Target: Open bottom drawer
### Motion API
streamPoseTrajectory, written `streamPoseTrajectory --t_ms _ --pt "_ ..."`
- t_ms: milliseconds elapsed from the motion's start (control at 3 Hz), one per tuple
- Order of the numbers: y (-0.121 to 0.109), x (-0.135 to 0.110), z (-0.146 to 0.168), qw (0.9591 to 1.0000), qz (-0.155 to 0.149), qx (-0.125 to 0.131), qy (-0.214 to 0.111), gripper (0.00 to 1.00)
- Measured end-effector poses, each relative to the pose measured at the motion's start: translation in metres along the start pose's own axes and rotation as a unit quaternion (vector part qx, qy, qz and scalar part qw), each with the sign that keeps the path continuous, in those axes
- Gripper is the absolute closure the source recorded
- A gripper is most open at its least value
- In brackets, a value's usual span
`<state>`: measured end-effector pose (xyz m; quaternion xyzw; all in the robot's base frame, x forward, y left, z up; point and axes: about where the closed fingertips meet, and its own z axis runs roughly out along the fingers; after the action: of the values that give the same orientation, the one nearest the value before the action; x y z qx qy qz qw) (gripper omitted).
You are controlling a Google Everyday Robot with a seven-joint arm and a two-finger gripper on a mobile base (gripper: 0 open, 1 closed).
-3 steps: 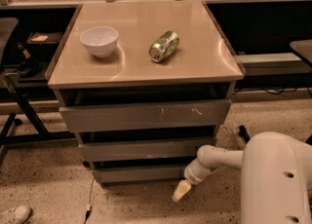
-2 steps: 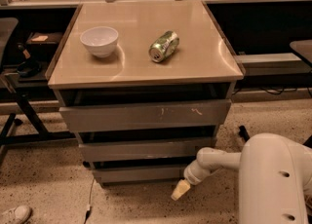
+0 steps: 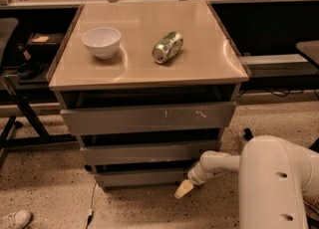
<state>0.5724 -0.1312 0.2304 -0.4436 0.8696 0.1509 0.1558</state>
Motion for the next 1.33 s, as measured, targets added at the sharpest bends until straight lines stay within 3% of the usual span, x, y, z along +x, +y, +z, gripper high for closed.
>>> streamPoseTrajectory --t_ms 667,1333 --pt "-0.027 -0.003 0.018 0.9997 -0.001 0.024 -0.002 0.00" --pt "-0.047 0.000 0.046 0.9997 -0.006 0.024 0.005 0.00"
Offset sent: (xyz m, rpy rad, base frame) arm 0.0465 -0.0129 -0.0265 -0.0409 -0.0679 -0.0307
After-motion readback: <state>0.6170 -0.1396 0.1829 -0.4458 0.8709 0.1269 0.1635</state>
